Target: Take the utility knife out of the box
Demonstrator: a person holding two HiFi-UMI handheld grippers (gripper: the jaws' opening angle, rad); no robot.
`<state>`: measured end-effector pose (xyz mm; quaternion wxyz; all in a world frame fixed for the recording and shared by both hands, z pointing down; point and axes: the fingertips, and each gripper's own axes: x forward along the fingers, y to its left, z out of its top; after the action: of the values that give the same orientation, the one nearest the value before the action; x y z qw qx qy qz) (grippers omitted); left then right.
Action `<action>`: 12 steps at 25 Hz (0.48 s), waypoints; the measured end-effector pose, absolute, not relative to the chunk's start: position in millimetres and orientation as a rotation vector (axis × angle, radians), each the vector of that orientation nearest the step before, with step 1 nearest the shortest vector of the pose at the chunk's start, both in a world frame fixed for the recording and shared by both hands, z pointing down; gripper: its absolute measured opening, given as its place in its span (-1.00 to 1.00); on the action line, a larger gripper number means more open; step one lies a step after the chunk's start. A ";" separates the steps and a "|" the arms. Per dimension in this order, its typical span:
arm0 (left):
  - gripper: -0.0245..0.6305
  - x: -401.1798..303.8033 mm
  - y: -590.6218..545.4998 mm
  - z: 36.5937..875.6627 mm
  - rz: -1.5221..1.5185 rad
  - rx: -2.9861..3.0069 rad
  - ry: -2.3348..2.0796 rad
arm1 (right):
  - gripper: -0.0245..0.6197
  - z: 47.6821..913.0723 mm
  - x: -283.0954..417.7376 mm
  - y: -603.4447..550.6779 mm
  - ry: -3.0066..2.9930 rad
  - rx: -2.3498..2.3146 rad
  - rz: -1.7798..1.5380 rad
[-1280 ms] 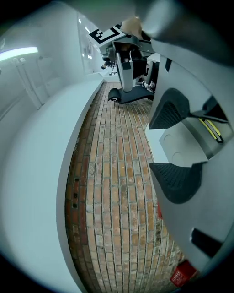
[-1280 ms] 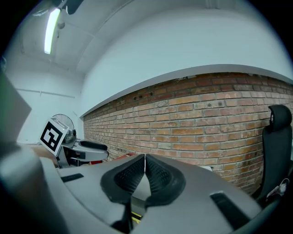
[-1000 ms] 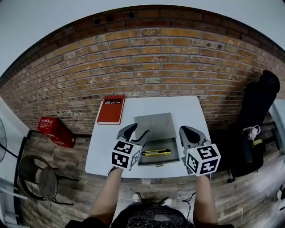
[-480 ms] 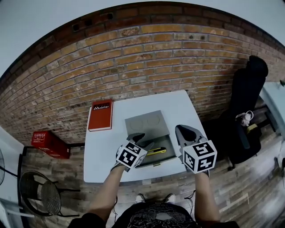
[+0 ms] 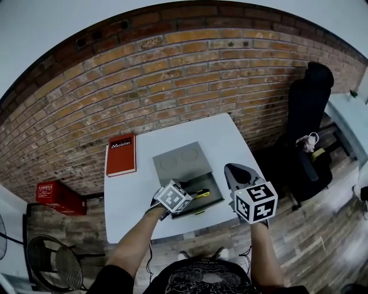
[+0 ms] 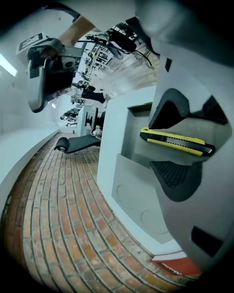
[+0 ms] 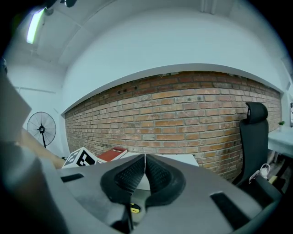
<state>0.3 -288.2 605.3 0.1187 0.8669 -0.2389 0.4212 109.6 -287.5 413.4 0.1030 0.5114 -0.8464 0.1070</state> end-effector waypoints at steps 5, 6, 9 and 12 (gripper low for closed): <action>-0.22 2.2 -280.5 630.2 1.370 2.493 -0.578 | -0.86 419.8 122.4 -280.4 -2.461 1.555 0.344; -0.22 3.6 -279.5 632.7 1.379 2.488 -0.565 | -0.86 420.6 124.6 -279.0 -2.454 1.564 0.348; -0.22 7.4 -276.4 642.5 1.429 2.474 -0.524 | -0.86 423.8 131.3 -275.6 -2.434 1.583 0.358; -0.22 5.8 -276.5 653.6 1.482 2.446 -0.504 | -0.86 427.4 136.8 -271.9 -2.415 1.594 0.369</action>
<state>5.8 -276.5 653.6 0.1185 0.8364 -0.1724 0.5067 136.8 -271.9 427.4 0.1118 0.5430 -0.8227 0.1257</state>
